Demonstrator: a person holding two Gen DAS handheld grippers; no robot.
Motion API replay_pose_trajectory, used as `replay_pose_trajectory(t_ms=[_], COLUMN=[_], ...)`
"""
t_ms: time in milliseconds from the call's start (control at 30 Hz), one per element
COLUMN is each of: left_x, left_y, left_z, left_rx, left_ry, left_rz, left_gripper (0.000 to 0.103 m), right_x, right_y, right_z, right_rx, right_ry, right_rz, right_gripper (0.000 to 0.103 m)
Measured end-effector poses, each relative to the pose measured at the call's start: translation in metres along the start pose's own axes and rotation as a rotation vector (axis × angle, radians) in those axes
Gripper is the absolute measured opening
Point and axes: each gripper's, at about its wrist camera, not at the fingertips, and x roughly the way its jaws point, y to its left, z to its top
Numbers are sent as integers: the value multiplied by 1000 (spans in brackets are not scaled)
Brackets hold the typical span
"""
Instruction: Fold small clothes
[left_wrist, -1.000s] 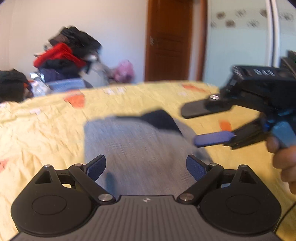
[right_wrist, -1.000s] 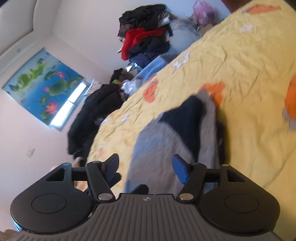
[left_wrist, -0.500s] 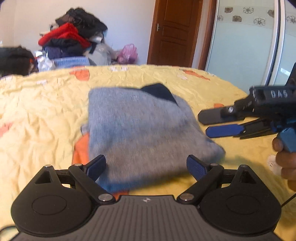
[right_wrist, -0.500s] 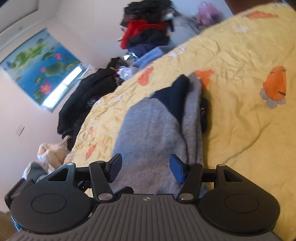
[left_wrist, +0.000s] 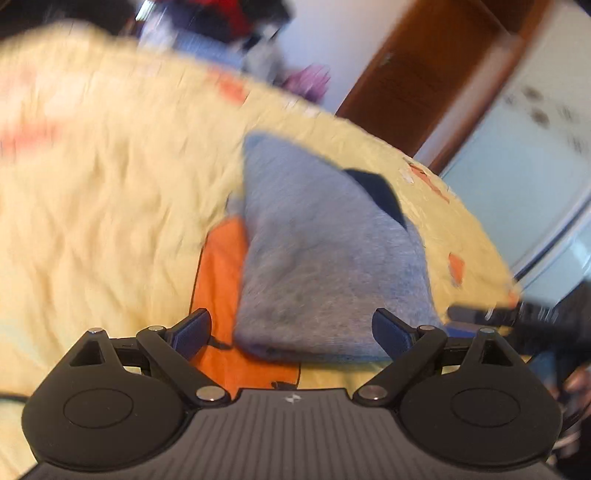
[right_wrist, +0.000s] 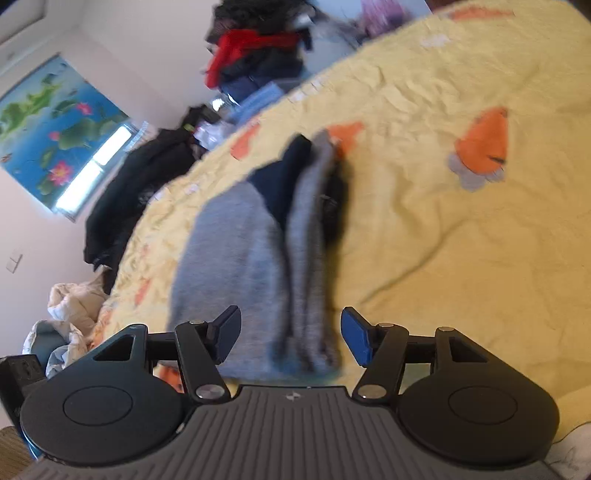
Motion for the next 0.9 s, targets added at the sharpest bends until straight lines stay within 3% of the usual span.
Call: replay_pose_trajectory(t_ms=[67, 100, 133, 167, 200, 233, 367, 467, 600, 633, 667, 733, 767, 800, 900], left_x=[2, 6, 9, 13, 17, 19, -3, -22, -7, -5, -7, -20, -30, -40, -65], left_y=[6, 9, 12, 13, 13, 12, -3, -17, -13, -12, -12, -14, -18, -24, -47], left_z=[4, 6, 7, 8, 9, 9, 7, 2, -12, -15, -18, -24, -28, -34, -54], left_rx=[-59, -93, -122, -132, -132, -131, -68, 25, 64, 75, 83, 121, 159, 210, 370], left_ry=[-1, 19, 37, 60, 80, 87, 43, 29, 95, 100, 92, 48, 1, -67, -280], left_rz=[-53, -98, -125, -126, -107, -94, -89, -94, -32, -13, 7, 77, 136, 196, 301], left_gripper=[94, 85, 71, 34, 17, 16, 10, 10, 11, 12, 16, 33, 51, 66, 86], right_x=[12, 16, 19, 22, 26, 29, 17, -3, 4, 6, 4, -9, -19, -31, -59], right_y=[-2, -1, 1, 4, 6, 7, 21, 27, 16, 13, 11, 11, 13, 19, 47], right_z=[1, 2, 3, 3, 4, 2, -1, -2, -10, -11, -11, -10, -12, -15, -35], right_rx=[5, 5, 5, 3, -6, -19, -114, -174, -183, -176, -152, -113, -126, -166, -363], right_ry=[65, 81, 92, 109, 130, 159, 146, 129, 179, 175, 154, 70, 14, -41, -170], right_rz=[48, 66, 77, 88, 87, 74, 75, 107, 57, 50, 63, 62, 42, 2, -170], right_gripper=[65, 65, 65, 59, 50, 31, 28, 27, 28, 29, 37, 51, 57, 56, 57])
